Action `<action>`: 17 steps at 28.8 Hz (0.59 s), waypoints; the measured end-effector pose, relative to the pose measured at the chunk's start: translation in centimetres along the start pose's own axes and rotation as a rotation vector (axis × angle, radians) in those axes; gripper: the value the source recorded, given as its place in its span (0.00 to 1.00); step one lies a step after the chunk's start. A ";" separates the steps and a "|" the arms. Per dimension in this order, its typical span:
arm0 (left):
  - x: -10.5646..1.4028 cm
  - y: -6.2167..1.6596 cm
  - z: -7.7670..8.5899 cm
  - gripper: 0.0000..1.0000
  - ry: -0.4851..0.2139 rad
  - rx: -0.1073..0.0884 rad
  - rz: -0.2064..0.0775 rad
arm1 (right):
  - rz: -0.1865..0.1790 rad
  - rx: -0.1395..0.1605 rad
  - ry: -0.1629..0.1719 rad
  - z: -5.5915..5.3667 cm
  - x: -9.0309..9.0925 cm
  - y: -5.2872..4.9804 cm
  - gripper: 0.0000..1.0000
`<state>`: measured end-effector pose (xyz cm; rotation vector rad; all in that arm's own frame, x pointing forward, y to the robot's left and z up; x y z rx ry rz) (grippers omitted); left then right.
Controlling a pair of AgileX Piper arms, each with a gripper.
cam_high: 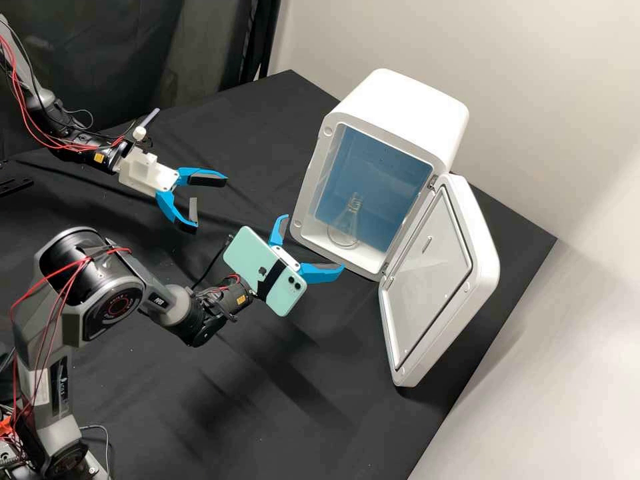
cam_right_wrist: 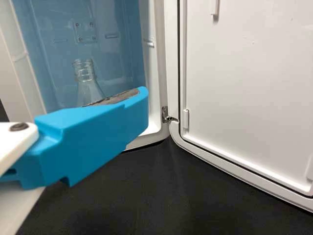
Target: Take the flask out of the incubator
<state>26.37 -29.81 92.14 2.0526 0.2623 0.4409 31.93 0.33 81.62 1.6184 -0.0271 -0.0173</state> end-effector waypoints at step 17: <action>0.0 0.05 0.0 1.00 0.000 -0.004 0.002 | -0.004 0.002 -0.039 1.5 1.2 -0.3 1.00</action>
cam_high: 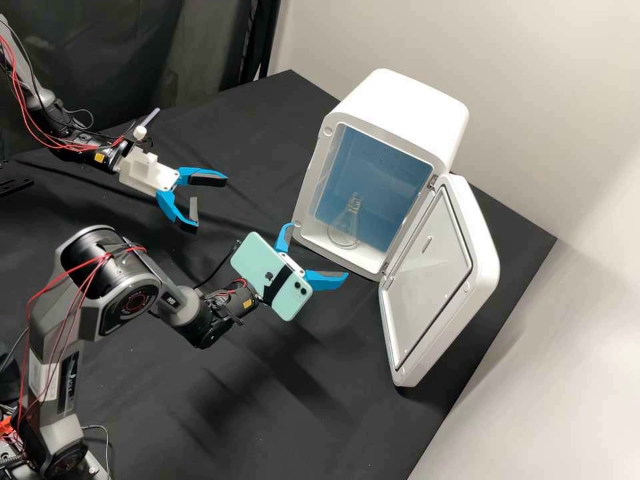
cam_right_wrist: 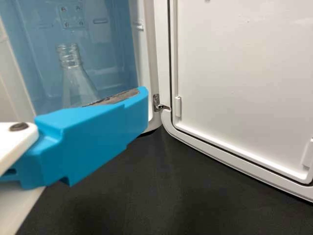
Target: Take the flask out of the incubator
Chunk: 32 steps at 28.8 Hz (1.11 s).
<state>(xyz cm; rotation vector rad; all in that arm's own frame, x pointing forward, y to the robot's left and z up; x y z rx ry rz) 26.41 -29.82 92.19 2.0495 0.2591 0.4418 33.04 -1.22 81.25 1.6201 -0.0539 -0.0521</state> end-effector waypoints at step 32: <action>0.0 0.00 0.0 1.00 0.000 0.000 0.000 | 0.013 -0.009 0.009 0.0 1.0 0.2 1.00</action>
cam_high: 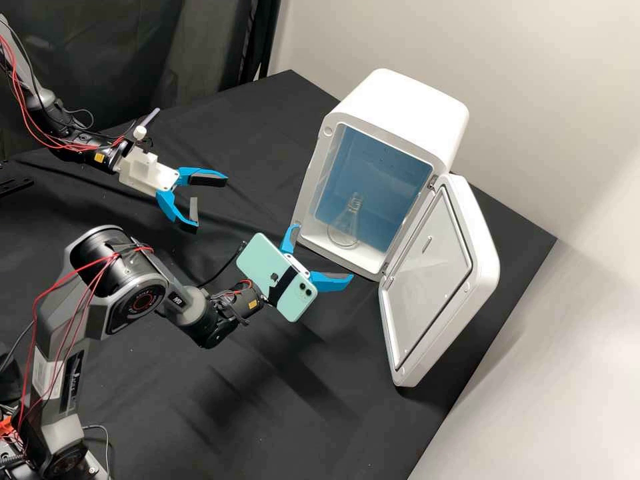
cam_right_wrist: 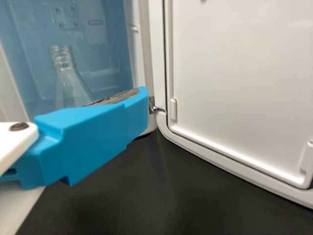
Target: Take the flask out of the incubator
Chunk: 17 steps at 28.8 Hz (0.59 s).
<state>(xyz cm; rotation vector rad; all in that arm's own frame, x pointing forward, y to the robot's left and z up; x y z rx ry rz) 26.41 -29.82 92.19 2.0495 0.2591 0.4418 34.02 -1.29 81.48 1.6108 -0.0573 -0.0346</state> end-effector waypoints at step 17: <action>0.0 0.00 0.0 1.00 0.000 0.000 0.000 | -0.017 -0.023 0.076 -2.3 1.4 -0.9 1.00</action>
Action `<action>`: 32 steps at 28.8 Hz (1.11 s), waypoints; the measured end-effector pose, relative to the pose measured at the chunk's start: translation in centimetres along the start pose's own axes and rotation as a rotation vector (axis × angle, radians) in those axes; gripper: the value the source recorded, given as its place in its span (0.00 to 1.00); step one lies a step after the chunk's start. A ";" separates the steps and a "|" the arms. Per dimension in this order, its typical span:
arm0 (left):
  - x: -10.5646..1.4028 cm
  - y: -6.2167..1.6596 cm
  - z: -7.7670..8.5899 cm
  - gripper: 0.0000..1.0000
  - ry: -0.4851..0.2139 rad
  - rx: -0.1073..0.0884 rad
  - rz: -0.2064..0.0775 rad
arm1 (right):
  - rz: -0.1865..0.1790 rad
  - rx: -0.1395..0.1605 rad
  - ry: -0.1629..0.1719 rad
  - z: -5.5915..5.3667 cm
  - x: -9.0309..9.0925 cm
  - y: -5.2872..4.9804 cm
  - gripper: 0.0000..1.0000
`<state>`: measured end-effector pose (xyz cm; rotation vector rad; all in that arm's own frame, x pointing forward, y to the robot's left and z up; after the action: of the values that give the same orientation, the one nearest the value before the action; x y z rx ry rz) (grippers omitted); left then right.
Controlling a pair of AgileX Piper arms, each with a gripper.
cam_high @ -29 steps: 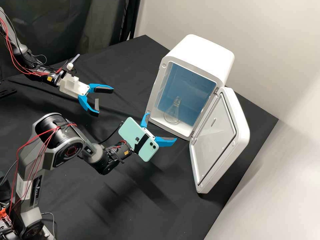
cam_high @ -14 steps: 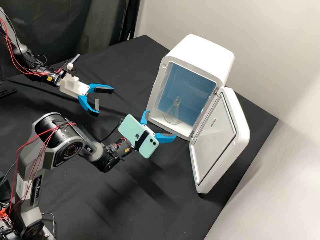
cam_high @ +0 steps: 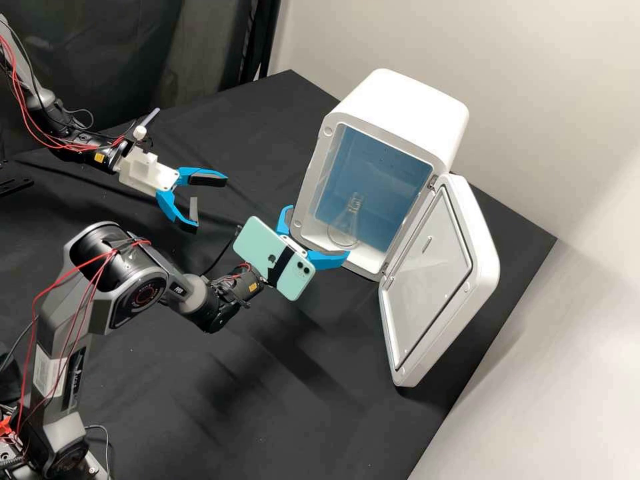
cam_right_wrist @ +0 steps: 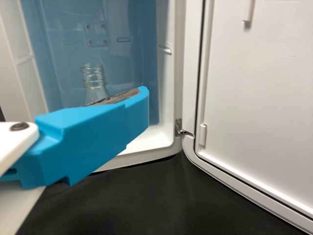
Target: Take the flask out of the incubator
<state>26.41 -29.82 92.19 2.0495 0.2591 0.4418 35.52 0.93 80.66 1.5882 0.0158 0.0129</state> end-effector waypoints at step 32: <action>-0.2 0.61 0.2 1.00 -0.005 0.006 0.018 | -0.076 -0.069 -0.058 2.4 6.0 -3.1 1.00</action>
<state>26.34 -30.37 92.58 2.0599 0.2395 0.4475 41.60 -1.28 77.51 1.5176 0.0300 -0.0908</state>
